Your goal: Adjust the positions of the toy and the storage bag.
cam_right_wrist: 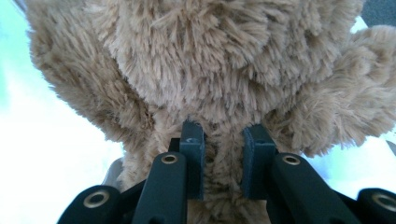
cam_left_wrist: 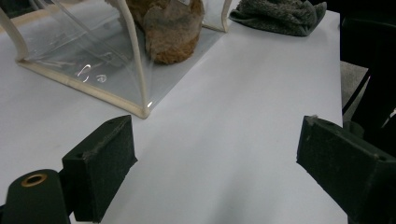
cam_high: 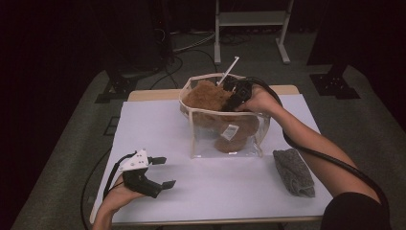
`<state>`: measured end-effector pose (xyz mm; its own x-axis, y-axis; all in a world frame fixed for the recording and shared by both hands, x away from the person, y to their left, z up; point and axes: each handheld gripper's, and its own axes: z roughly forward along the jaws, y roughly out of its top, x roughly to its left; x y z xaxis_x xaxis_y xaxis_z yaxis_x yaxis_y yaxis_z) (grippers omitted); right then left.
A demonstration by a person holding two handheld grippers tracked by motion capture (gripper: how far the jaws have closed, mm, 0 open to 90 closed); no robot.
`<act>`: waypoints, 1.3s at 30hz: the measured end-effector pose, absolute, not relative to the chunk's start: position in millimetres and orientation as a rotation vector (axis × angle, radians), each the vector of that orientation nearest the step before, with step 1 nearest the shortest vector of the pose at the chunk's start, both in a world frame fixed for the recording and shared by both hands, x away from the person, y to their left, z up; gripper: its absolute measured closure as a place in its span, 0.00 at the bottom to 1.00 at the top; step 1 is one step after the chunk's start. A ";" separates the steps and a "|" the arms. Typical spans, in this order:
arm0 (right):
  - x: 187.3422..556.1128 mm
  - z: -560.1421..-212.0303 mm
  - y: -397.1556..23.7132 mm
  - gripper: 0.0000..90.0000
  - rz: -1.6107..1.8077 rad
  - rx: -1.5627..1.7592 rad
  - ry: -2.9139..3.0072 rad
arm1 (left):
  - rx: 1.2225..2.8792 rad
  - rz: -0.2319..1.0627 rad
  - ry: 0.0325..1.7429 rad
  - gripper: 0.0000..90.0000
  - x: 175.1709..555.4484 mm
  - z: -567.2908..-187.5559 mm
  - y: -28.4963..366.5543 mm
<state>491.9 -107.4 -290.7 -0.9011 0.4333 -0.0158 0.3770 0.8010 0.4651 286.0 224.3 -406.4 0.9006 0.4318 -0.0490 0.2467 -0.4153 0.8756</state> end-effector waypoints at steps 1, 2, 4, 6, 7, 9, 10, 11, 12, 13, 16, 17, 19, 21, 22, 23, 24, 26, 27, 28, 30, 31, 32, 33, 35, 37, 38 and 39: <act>491.9 -292.2 -107.4 0.82 0.705 0.648 2.869 | 2.019 0.223 0.493 0.12 285.8 -406.5 224.5; 491.8 -293.4 -107.5 0.82 0.708 0.656 2.870 | 2.018 0.223 0.493 0.12 285.7 -406.4 224.5; 491.1 -297.2 -107.1 0.82 0.697 0.656 2.876 | 2.020 0.223 0.492 0.12 285.8 -406.4 224.2; 489.9 -301.7 -106.5 0.83 0.689 0.661 2.881 | 2.021 0.225 0.491 0.12 285.7 -406.4 223.8; 489.8 -303.2 -106.7 0.83 0.689 0.658 2.884 | 2.020 0.224 0.492 0.12 285.5 -406.3 223.5; 489.7 -304.0 -107.7 0.83 0.703 0.662 2.883 | 2.020 0.224 0.494 0.12 285.4 -406.2 222.8; 489.6 -304.0 -108.0 0.83 0.703 0.665 2.882 | 2.021 0.225 0.493 0.11 285.5 -405.9 222.5; 489.0 -303.6 -107.8 0.82 0.701 0.671 2.883 | 2.021 0.226 0.491 0.12 285.6 -405.5 222.3; 488.6 -302.9 -107.7 0.80 0.699 0.670 2.880 | 2.021 0.228 0.489 0.12 285.9 -405.0 222.1; 489.0 -301.7 -108.2 0.75 0.703 0.671 2.869 | 2.019 0.229 0.488 0.12 285.9 -404.5 221.6; 489.0 -291.9 -109.9 0.65 0.727 0.675 2.838 | 2.021 0.232 0.489 0.12 285.4 -403.4 220.7; 488.3 -288.1 -110.9 0.62 0.741 0.687 2.823 | 2.022 0.232 0.489 0.12 285.2 -403.1 220.6; 486.0 -281.9 -114.3 0.62 0.769 0.680 2.804 | 2.019 0.237 0.488 0.12 284.7 -402.4 220.2; 482.5 -274.9 -119.8 0.62 0.807 0.689 2.775 | 2.020 0.238 0.485 0.12 284.3 -401.6 220.1; 481.6 -270.5 -124.2 0.60 0.843 0.693 2.752 | 2.020 0.239 0.485 0.12 284.1 -401.5 219.9; 481.1 -265.5 -129.2 0.59 0.875 0.703 2.734 | 2.021 0.240 0.482 0.12 283.9 -401.6 219.8; 480.6 -260.5 -134.6 0.57 0.903 0.714 2.715 | 2.025 0.245 0.479 0.12 283.9 -401.5 219.8; 478.4 -251.4 -145.6 0.55 0.948 0.737 2.689 | 2.019 0.246 0.480 0.11 283.8 -401.3 219.7; 476.8 -248.0 -150.9 0.54 0.968 0.746 2.688 | 2.018 0.247 0.480 0.12 283.8 -401.1 220.0; 475.0 -245.3 -156.3 0.53 0.983 0.745 2.685 | 2.019 0.251 0.477 0.12 283.9 -400.8 220.2; 469.8 -240.7 -166.8 0.51 1.003 0.756 2.667 | 2.017 0.253 0.478 0.12 284.2 -400.4 220.9; 467.3 -238.6 -172.7 0.51 1.016 0.760 2.663 | 2.012 0.253 0.480 0.11 284.2 -400.4 221.1; 464.6 -236.9 -178.2 0.50 1.037 0.772 2.650 | 2.012 0.253 0.481 0.12 284.0 -400.4 221.4; 461.8 -235.5 -183.5 0.50 1.053 0.781 2.641 | 2.014 0.255 0.481 0.11 284.1 -400.3 221.5; 456.4 -234.0 -193.1 0.48 1.084 0.798 2.629 | 2.009 0.259 0.484 0.11 284.4 -400.0 222.1; 451.3 -233.5 -201.3 0.48 1.086 0.798 2.617 | 2.008 0.255 0.483 0.11 283.3 -400.8 222.6; 449.1 -233.2 -205.4 0.48 1.097 0.799 2.612 | 2.013 0.258 0.485 0.12 282.6 -401.0 223.0; 446.9 -232.6 -209.4 0.47 1.111 0.801 2.603 | 2.009 0.259 0.490 0.11 282.2 -401.0 223.4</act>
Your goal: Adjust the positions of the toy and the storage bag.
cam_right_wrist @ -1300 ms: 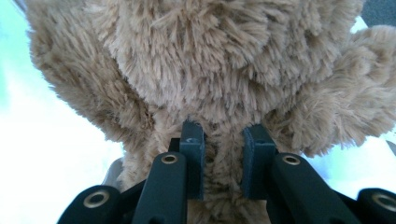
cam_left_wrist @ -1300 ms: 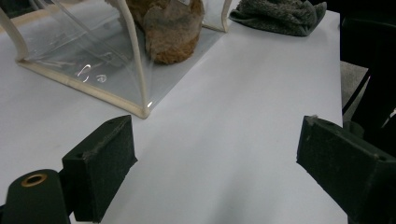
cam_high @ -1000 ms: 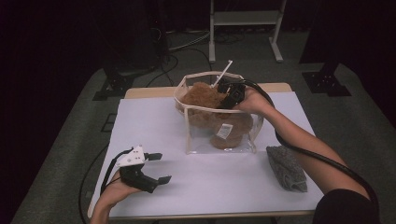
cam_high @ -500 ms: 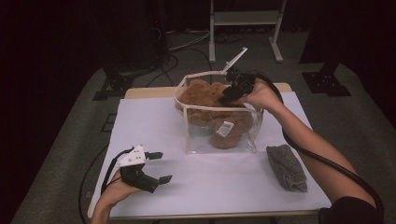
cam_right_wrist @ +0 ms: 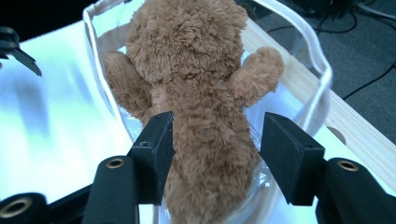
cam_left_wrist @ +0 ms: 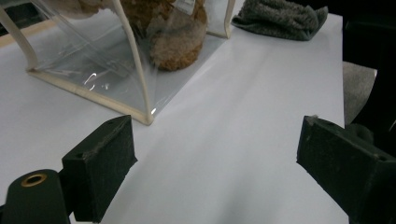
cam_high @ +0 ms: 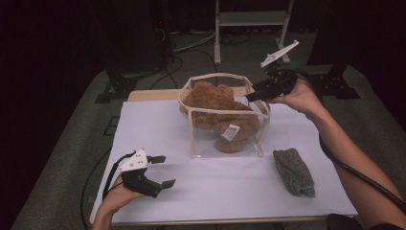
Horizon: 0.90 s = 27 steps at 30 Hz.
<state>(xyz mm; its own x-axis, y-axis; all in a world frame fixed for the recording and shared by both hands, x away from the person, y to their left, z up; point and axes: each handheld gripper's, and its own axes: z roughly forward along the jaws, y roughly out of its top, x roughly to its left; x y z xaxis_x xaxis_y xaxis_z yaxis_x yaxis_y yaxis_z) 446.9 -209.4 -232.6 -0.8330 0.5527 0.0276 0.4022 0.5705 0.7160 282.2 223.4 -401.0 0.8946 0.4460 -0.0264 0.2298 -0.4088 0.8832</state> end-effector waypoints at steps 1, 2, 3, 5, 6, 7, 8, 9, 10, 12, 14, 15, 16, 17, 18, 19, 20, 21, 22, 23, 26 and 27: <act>444.6 -231.7 -213.1 0.47 1.119 0.805 2.592 | 2.006 0.261 0.491 0.11 281.8 -400.5 224.1; 442.0 -230.9 -216.6 0.46 1.128 0.811 2.582 | 2.006 0.263 0.489 0.11 281.3 -399.7 224.8; 440.1 -230.5 -219.9 0.46 1.136 0.810 2.575 | 2.002 0.265 0.492 0.11 280.8 -399.0 225.1; 436.1 -230.1 -225.8 0.45 1.134 0.812 2.567 | 1.995 0.271 0.491 0.11 280.6 -397.4 226.0; 434.0 -229.9 -228.8 0.45 1.137 0.815 2.562 | 1.991 0.270 0.493 0.11 280.5 -397.1 226.0; 431.9 -229.9 -232.0 0.45 1.143 0.816 2.558 | 1.993 0.273 0.492 0.11 280.6 -396.9 226.2; 429.9 -230.1 -235.1 0.44 1.150 0.816 2.554 | 1.995 0.272 0.492 0.11 280.4 -397.1 226.3; 427.8 -230.5 -238.3 0.44 1.156 0.819 2.548 | 1.997 0.271 0.493 0.11 280.1 -397.6 226.1; 425.8 -230.9 -241.5 0.44 1.162 0.820 2.544 | 1.999 0.271 0.495 0.11 279.8 -398.2 225.8; 421.7 -231.8 -247.5 0.44 1.166 0.828 2.539 | 2.002 0.268 0.497 0.11 279.2 -398.9 225.6; 418.1 -232.8 -254.5 0.44 1.169 0.835 2.529 | 2.004 0.270 0.495 0.11 278.7 -398.9 225.5; 416.8 -233.0 -256.8 0.44 1.173 0.842 2.525 | 2.003 0.269 0.494 0.11 278.5 -398.8 225.4; 415.4 -233.5 -259.9 0.43 1.179 0.845 2.520 | 2.002 0.268 0.494 0.11 278.3 -398.7 225.2; 413.8 -233.9 -263.0 0.43 1.181 0.851 2.516 | 2.001 0.268 0.495 0.11 278.0 -398.7 224.8; 412.5 -234.4 -266.1 0.43 1.190 0.854 2.510 | 2.000 0.268 0.496 0.11 277.9 -398.8 224.6; 411.1 -235.0 -269.0 0.43 1.195 0.860 2.505 | 2.001 0.268 0.496 0.11 277.9 -398.9 224.7; 409.7 -235.9 -271.6 0.42 1.199 0.867 2.503 | 2.000 0.268 0.499 0.11 278.0 -399.1 224.9; 408.3 -236.9 -274.0 0.42 1.199 0.875 2.498 | 2.000 0.268 0.500 0.11 278.1 -399.3 225.1; 407.1 -238.3 -276.5 0.42 1.202 0.882 2.495 | 1.999 0.268 0.503 0.11 278.1 -399.5 225.3; 406.0 -240.0 -278.9 0.42 1.206 0.889 2.492 | 1.999 0.267 0.504 0.11 278.1 -399.6 225.5; 403.4 -247.1 -286.3 0.41 1.215 0.910 2.489 | 2.000 0.266 0.506 0.11 278.2 -399.9 225.7; 403.0 -248.9 -287.8 0.40 1.216 0.915 2.489 | 1.999 0.265 0.507 0.11 278.1 -399.9 225.8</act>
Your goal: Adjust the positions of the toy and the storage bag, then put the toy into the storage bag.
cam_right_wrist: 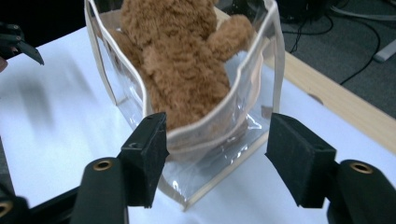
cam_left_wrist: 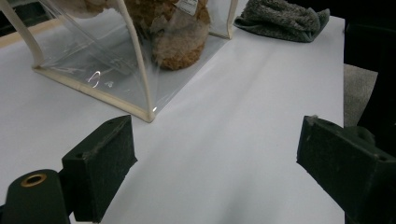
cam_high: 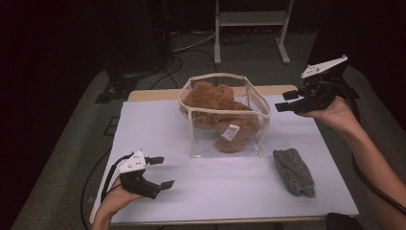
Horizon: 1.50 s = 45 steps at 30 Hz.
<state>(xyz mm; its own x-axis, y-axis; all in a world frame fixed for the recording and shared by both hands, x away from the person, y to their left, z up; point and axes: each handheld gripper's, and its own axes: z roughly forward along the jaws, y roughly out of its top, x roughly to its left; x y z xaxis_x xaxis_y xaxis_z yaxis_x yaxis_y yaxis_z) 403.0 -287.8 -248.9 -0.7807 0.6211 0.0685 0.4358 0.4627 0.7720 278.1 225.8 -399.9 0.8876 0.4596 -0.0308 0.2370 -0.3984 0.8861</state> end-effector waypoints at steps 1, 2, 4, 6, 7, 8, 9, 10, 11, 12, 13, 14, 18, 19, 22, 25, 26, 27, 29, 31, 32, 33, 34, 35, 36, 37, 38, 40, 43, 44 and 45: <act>402.0 -250.9 -289.6 0.40 1.217 0.927 2.487 | 1.999 0.266 0.506 0.11 278.0 -399.8 226.0; 401.3 -252.9 -291.7 0.40 1.220 0.932 2.485 | 1.997 0.266 0.507 0.11 277.9 -399.9 226.2; 399.8 -257.1 -295.4 0.40 1.223 0.945 2.484 | 1.998 0.267 0.510 0.11 277.8 -399.9 227.2; 398.6 -261.4 -298.6 0.39 1.225 0.954 2.480 | 1.995 0.267 0.513 0.11 278.0 -400.5 228.0; 397.5 -263.1 -300.2 0.39 1.227 0.968 2.482 | 1.996 0.266 0.513 0.11 278.0 -400.7 228.3; 396.9 -265.1 -301.6 0.39 1.229 0.972 2.481 | 1.996 0.267 0.512 0.11 278.2 -400.8 228.6; 395.8 -266.7 -303.0 0.39 1.227 0.978 2.480 | 1.995 0.265 0.513 0.11 278.4 -400.8 228.8; 395.0 -268.3 -304.5 0.39 1.231 0.982 2.477 | 1.996 0.266 0.513 0.11 278.5 -400.9 228.8; 394.1 -269.9 -305.9 0.39 1.238 0.990 2.476 | 1.997 0.267 0.513 0.11 278.6 -401.0 228.8; 393.2 -271.5 -306.9 0.38 1.239 0.997 2.474 | 1.996 0.264 0.513 0.11 278.8 -401.0 228.8; 392.7 -273.3 -308.2 0.38 1.239 0.997 2.474 | 1.998 0.266 0.510 0.11 279.0 -400.9 228.7; 392.0 -275.1 -309.0 0.38 1.242 1.002 2.473 | 1.997 0.262 0.511 0.11 278.9 -401.0 228.6; 388.6 -281.8 -312.3 0.37 1.243 1.008 2.472 | 1.994 0.259 0.512 0.11 278.9 -401.6 229.6; 387.9 -283.4 -312.9 0.37 1.240 1.010 2.471 | 1.995 0.260 0.514 0.11 279.0 -401.7 230.3; 387.1 -288.5 -314.7 0.36 1.241 1.021 2.468 | 1.992 0.265 0.515 0.11 278.7 -401.0 231.2; 385.9 -293.6 -315.6 0.35 1.239 1.028 2.471 | 1.992 0.267 0.514 0.11 277.8 -400.4 231.1; 385.4 -295.2 -316.1 0.34 1.238 1.027 2.471 | 1.992 0.267 0.514 0.11 277.7 -400.4 231.3; 385.0 -296.6 -316.5 0.34 1.240 1.028 2.472 | 1.993 0.267 0.515 0.11 277.8 -400.5 231.4; 384.5 -299.7 -317.9 0.34 1.238 1.033 2.471 | 1.993 0.269 0.516 0.11 278.0 -400.4 231.7; 384.2 -303.3 -319.3 0.33 1.240 1.038 2.473 | 1.993 0.271 0.515 0.11 278.5 -400.3 231.7; 383.8 -305.2 -320.1 0.33 1.235 1.042 2.473 | 1.993 0.270 0.515 0.11 278.8 -400.5 231.4; 383.1 -307.3 -320.8 0.33 1.233 1.049 2.472 | 1.991 0.266 0.519 0.11 278.6 -400.8 231.0; 382.5 -309.7 -321.9 0.33 1.235 1.054 2.472 | 1.992 0.264 0.520 0.11 278.7 -401.0 230.5; 381.7 -312.5 -323.4 0.32 1.237 1.057 2.470 | 1.995 0.264 0.516 0.11 278.9 -401.0 230.1; 380.5 -315.3 -324.8 0.32 1.239 1.069 2.469 | 1.996 0.264 0.513 0.11 279.3 -400.9 229.9; 379.4 -318.5 -326.5 0.32 1.242 1.073 2.469 | 1.995 0.264 0.513 0.11 279.7 -400.7 229.6; 377.7 -321.5 -327.7 0.32 1.249 1.084 2.465 | 1.995 0.263 0.514 0.11 280.0 -400.6 229.1; 374.4 -327.1 -329.9 0.32 1.245 1.090 2.467 | 1.997 0.264 0.508 0.11 281.1 -400.0 228.1; 369.9 -335.6 -332.3 0.32 1.250 1.109 2.469 | 2.001 0.262 0.499 0.11 281.5 -400.0 226.1; 368.6 -338.4 -333.1 0.32 1.244 1.112 2.472 | 2.002 0.260 0.500 0.11 281.4 -400.0 225.8; 367.4 -341.4 -334.1 0.32 1.243 1.113 2.472 | 2.001 0.259 0.499 0.11 281.6 -400.1 225.7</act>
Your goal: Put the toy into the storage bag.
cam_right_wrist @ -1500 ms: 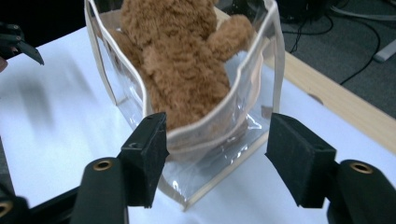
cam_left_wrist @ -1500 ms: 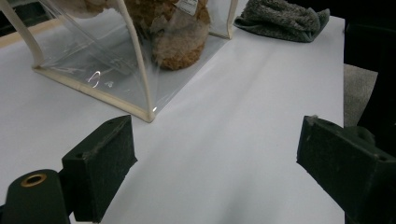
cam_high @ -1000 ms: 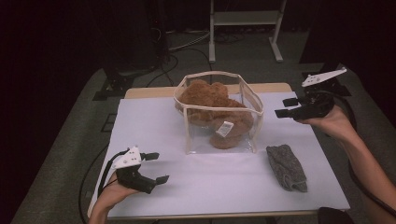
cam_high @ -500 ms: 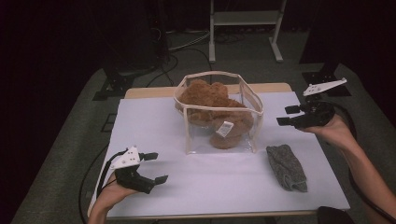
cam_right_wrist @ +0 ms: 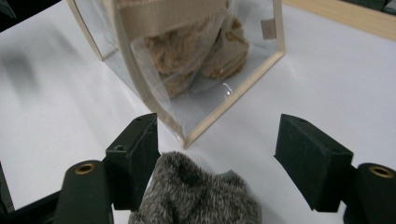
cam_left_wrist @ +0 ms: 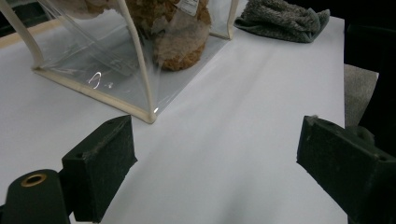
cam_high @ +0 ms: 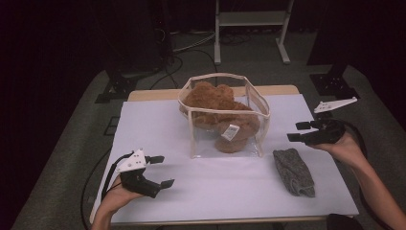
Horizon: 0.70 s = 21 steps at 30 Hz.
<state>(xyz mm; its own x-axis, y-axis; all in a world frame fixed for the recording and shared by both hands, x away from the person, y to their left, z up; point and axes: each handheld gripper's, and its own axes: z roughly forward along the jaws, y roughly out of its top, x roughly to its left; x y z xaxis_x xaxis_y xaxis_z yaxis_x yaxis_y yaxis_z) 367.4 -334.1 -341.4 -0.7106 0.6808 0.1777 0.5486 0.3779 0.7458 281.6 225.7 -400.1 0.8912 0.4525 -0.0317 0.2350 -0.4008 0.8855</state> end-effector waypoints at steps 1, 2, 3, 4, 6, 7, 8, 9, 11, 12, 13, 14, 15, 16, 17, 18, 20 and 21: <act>366.4 -344.2 -335.0 0.32 1.247 1.122 2.472 | 2.003 0.259 0.497 0.11 281.8 -400.1 225.7; 365.2 -346.8 -335.9 0.32 1.245 1.132 2.474 | 2.003 0.259 0.497 0.11 281.7 -400.2 225.7; 364.5 -349.7 -336.8 0.32 1.246 1.133 2.472 | 2.001 0.257 0.497 0.11 281.7 -400.3 225.6; 363.5 -352.2 -338.0 0.32 1.243 1.142 2.474 | 2.003 0.257 0.497 0.11 281.6 -400.5 225.6; 361.9 -357.4 -340.6 0.32 1.249 1.154 2.471 | 2.003 0.255 0.500 0.11 282.1 -401.2 225.1; 360.8 -359.7 -341.8 0.31 1.247 1.164 2.471 | 2.005 0.256 0.498 0.11 282.4 -401.4 224.7; 359.8 -362.1 -343.2 0.31 1.253 1.168 2.469 | 2.008 0.255 0.497 0.11 282.6 -401.5 224.2; 358.6 -364.4 -344.7 0.31 1.256 1.173 2.467 | 2.011 0.252 0.496 0.11 282.6 -401.6 223.6; 356.5 -369.2 -347.6 0.31 1.261 1.189 2.464 | 2.009 0.249 0.498 0.11 282.8 -402.0 222.3; 355.3 -371.5 -349.3 0.31 1.263 1.196 2.463 | 2.011 0.251 0.495 0.11 283.0 -402.1 222.0; 354.0 -374.0 -350.8 0.31 1.267 1.202 2.461 | 2.012 0.252 0.493 0.11 282.9 -402.2 221.8; 352.5 -376.1 -352.4 0.31 1.265 1.211 2.461 | 2.014 0.252 0.492 0.11 282.8 -402.2 221.8; 351.1 -378.6 -354.1 0.31 1.267 1.214 2.458 | 2.013 0.252 0.493 0.11 282.7 -402.1 221.8; 349.4 -380.8 -355.6 0.31 1.270 1.220 2.458 | 2.014 0.253 0.494 0.11 282.7 -402.0 221.8; 348.1 -383.2 -357.4 0.31 1.271 1.222 2.456 | 2.014 0.253 0.494 0.11 282.7 -401.9 221.9; 346.6 -385.3 -358.9 0.31 1.275 1.232 2.452 | 2.014 0.253 0.493 0.11 282.7 -401.8 221.9; 344.1 -388.7 -362.3 0.31 1.278 1.244 2.451 | 2.016 0.253 0.493 0.11 282.7 -402.0 221.7; 342.8 -390.1 -363.6 0.31 1.279 1.248 2.449 | 2.017 0.252 0.492 0.11 282.8 -402.2 221.5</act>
